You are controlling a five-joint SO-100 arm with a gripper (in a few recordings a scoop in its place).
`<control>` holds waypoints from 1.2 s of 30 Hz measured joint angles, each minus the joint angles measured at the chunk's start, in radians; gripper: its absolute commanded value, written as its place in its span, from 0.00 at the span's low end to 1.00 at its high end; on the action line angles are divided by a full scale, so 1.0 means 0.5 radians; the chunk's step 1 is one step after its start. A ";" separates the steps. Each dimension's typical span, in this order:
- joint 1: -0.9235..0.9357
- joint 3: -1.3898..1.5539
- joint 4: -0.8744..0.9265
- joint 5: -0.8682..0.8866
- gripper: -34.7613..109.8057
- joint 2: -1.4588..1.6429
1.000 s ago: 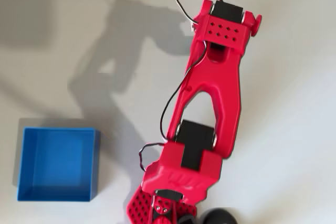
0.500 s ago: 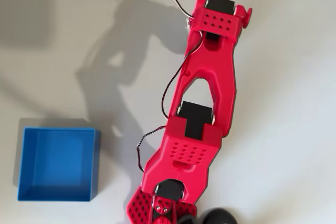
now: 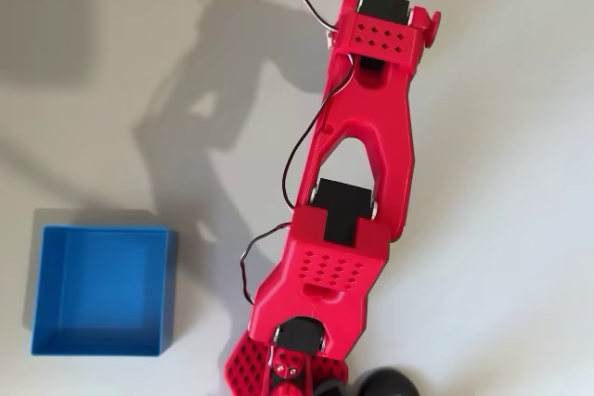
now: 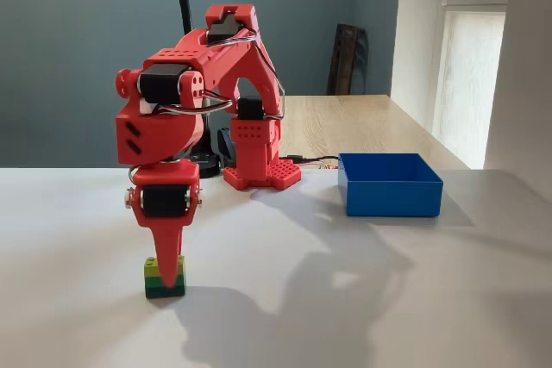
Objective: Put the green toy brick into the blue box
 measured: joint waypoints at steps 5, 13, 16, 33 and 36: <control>0.015 0.000 0.000 0.003 0.24 0.000; 0.031 0.003 0.000 -0.021 0.24 0.000; 0.028 0.006 0.006 -0.006 0.24 0.000; -0.371 0.347 0.359 0.107 0.24 0.927; -0.497 0.522 0.359 0.110 0.24 1.157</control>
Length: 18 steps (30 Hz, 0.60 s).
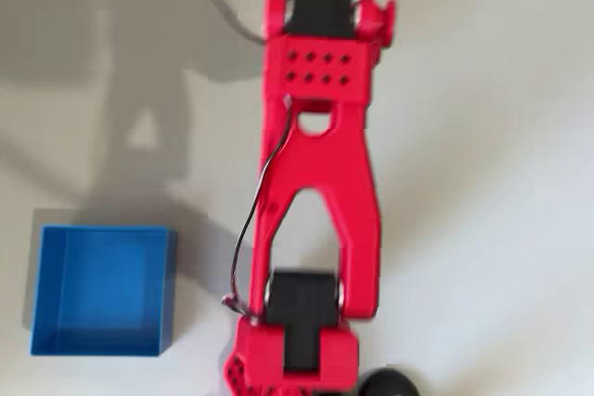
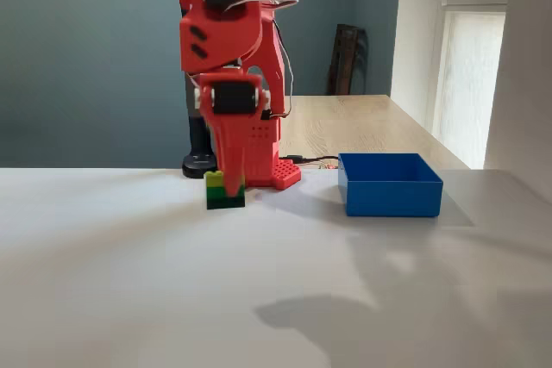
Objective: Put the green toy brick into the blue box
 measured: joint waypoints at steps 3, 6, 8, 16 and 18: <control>-0.110 0.160 0.000 0.025 0.24 0.187; -0.304 0.399 0.000 0.074 0.24 0.383; -0.405 0.534 0.000 0.129 0.24 0.494; -1.126 0.951 -0.003 0.362 0.24 0.871; -1.292 0.985 0.003 0.445 0.24 0.908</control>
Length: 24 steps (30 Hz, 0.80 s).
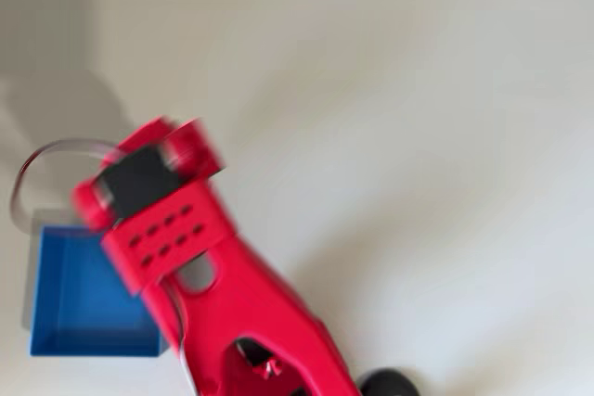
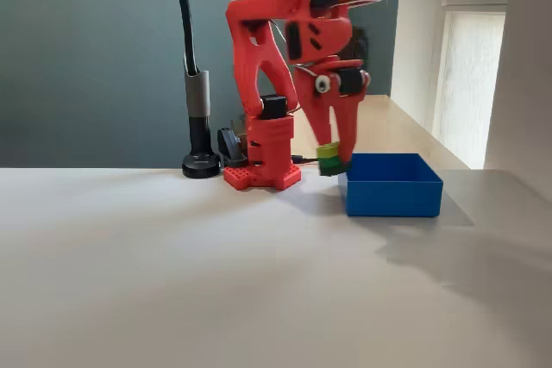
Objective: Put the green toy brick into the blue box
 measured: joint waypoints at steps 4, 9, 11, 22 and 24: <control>-0.334 0.003 0.043 0.126 0.24 0.015; -0.635 0.003 0.107 0.252 0.24 0.015; -0.736 0.003 0.117 0.313 0.24 0.015; -1.077 0.092 0.095 0.420 0.24 0.021; -1.101 0.153 0.034 0.417 0.24 0.021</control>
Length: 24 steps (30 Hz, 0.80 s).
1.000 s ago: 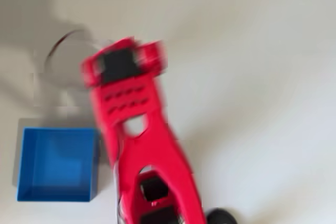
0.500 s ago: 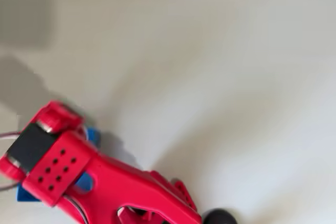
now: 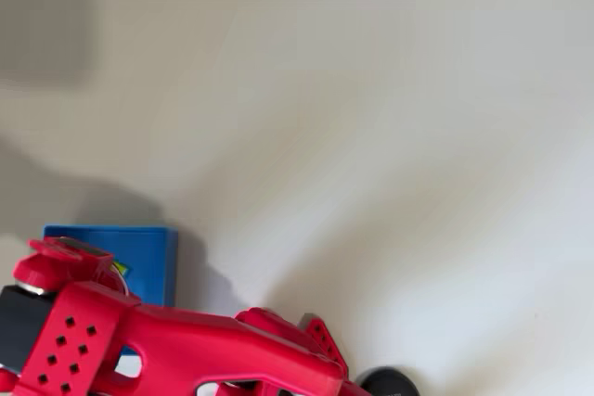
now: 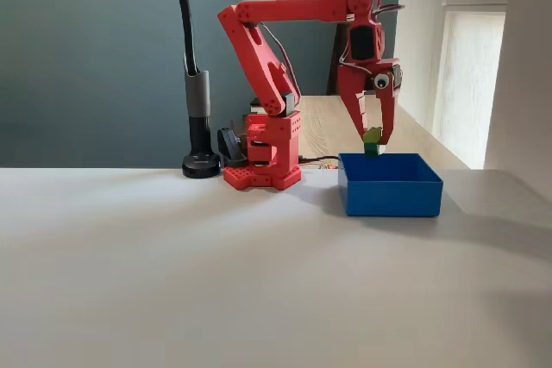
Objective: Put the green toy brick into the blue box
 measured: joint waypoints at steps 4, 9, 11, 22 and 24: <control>-0.037 0.141 -0.163 -0.064 0.24 0.000; -0.040 0.181 -0.313 -0.089 0.24 -0.126; -0.040 0.147 -0.319 -0.058 0.24 -0.252; -0.040 -0.156 -0.255 -0.046 0.40 -0.595; -0.040 -0.193 -0.215 -0.052 0.41 -0.595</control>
